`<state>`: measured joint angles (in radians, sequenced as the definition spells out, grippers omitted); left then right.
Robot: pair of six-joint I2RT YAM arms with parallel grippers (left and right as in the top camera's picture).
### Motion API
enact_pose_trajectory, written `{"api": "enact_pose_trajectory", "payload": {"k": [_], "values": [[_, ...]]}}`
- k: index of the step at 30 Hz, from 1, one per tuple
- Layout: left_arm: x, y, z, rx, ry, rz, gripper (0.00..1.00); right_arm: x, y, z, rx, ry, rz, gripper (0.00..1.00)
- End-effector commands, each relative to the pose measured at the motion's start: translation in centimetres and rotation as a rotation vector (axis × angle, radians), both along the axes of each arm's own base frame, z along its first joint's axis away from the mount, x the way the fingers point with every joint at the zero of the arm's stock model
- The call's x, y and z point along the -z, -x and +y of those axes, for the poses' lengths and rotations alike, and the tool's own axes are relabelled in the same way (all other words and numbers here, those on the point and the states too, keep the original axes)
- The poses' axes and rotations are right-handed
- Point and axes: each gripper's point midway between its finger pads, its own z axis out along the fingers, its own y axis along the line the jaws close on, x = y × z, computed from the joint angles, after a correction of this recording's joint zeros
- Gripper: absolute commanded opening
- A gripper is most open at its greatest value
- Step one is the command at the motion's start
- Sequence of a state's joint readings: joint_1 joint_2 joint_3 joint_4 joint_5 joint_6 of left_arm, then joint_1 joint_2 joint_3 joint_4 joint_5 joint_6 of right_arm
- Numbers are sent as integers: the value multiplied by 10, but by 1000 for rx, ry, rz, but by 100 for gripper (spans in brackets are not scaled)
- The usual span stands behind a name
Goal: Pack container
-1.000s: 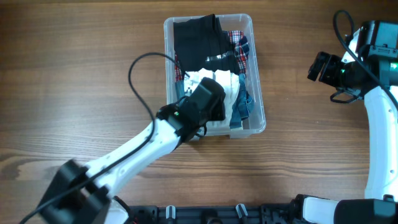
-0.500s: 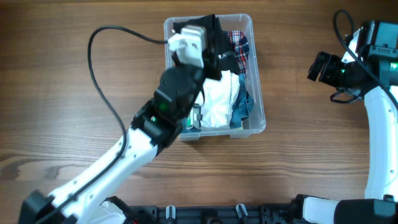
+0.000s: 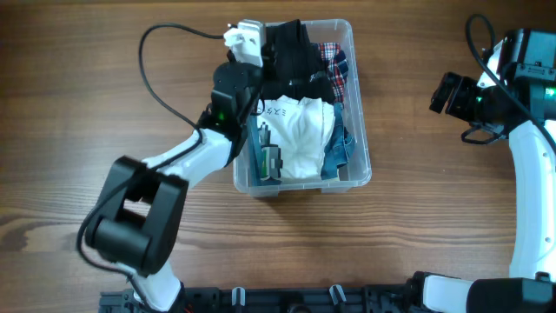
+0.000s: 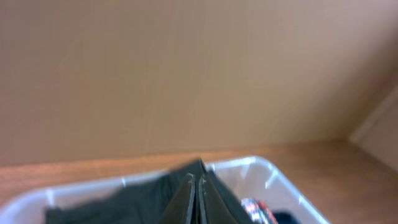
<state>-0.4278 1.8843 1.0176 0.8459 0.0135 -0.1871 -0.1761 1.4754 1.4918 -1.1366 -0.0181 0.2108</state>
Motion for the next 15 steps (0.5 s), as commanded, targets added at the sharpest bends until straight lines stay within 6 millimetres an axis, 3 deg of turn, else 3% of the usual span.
{"api": "enact_pose_trajectory", "payload": {"k": [1,10,12,15], "values": [[-11,-4,-26,101,-3,-46,4,0,0,-1,-9,8,-3,100],[-57,-20,-39,110,51,-134,4,0,0,-1,-9,8,-2,100],[-56,-23,-43,115,62,-126,4,0,0,-1,-9,8,-2,100],[-38,-28,-53,126,53,-101,4,0,0,-1,-9,8,-2,100]]}}
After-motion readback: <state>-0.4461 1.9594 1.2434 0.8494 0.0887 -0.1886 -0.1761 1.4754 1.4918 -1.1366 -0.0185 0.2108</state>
